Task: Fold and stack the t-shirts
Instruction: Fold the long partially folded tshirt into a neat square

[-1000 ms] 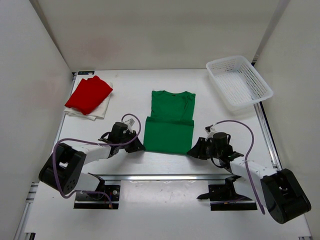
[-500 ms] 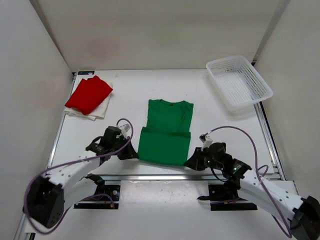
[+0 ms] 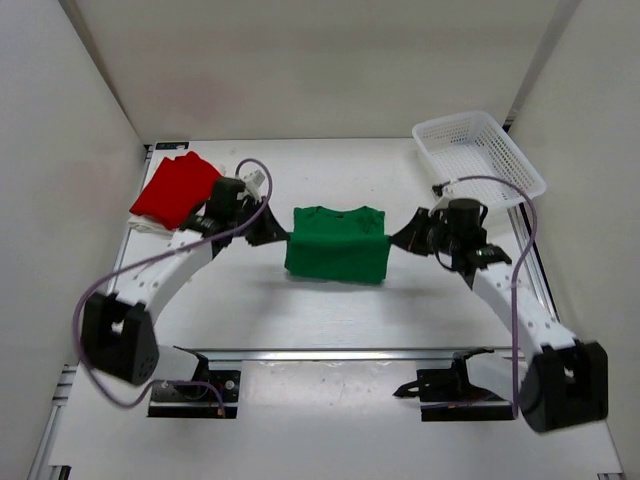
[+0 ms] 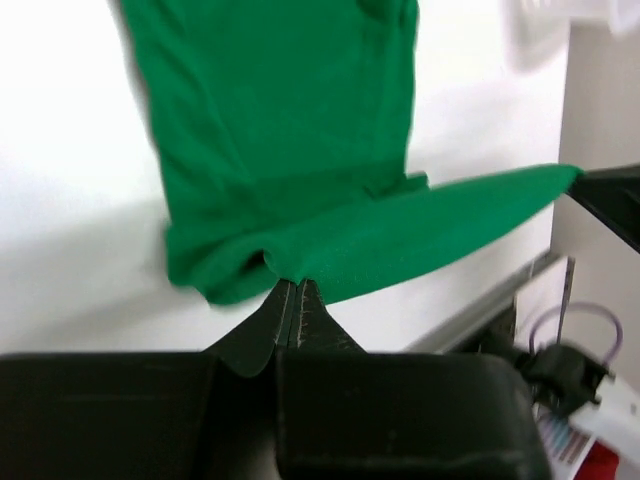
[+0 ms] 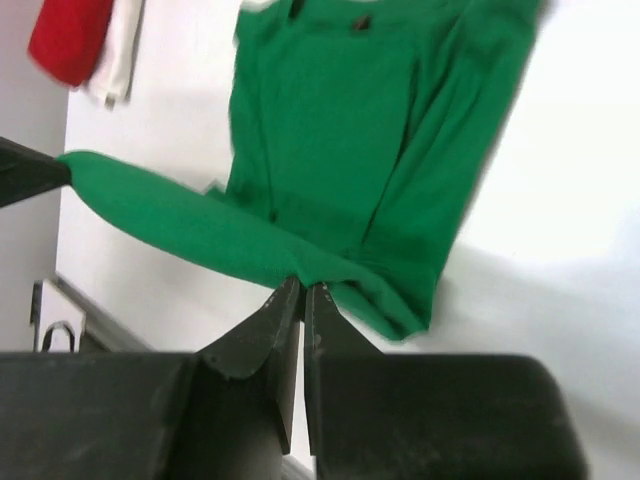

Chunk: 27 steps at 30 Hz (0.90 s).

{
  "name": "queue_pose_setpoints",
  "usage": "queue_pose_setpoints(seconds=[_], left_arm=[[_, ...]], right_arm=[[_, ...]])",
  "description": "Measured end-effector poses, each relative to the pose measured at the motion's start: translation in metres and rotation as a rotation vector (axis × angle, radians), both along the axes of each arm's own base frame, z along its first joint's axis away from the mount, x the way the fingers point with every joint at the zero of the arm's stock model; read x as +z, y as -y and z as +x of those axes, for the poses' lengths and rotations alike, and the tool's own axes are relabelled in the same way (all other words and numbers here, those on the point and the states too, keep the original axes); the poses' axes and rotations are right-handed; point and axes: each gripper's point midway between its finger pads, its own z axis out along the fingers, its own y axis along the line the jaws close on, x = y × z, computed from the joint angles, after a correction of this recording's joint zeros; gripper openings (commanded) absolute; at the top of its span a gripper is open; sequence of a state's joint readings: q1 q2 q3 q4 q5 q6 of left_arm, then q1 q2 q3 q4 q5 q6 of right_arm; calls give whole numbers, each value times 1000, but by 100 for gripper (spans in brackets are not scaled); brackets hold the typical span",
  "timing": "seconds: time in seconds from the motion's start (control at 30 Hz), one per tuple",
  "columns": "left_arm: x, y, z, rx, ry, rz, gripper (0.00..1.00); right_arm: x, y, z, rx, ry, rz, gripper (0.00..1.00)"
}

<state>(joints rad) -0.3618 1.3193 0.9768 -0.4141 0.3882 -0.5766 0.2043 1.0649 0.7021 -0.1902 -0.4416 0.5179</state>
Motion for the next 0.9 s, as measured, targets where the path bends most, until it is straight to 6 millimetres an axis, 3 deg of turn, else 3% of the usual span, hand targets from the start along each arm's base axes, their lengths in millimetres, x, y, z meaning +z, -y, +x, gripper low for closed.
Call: queue_pose_setpoints(seconds=[0.2,0.33,0.43,0.53,0.57,0.63,0.73,0.83,0.9], left_arm=[[-24,14,99,61,-44,15,0],[-45,4,137,133,-70,16,4],[-57,-3,172,180,-77,4,20],[-74,-11,196,232,-90,-18,56],[-81,-16,200,254,-108,-24,61],[-88,-24,203,278,-123,-27,72],[-88,-35,208,304,-112,-20,76],[-85,-34,198,291,-84,-19,80],[-92,-30,177,267,-87,-22,82]], right_arm=[[-3,11,92,13,-28,-16,0],[-13,11,152,32,-37,-8,0],[-24,5,193,56,-45,2,13],[-37,3,229,61,-54,-1,33],[-40,3,238,59,-53,-2,42],[-46,3,240,55,-66,-5,51],[-43,4,232,44,-69,-12,54],[-30,2,205,35,-38,2,54],[-21,-2,179,34,-11,15,55]])
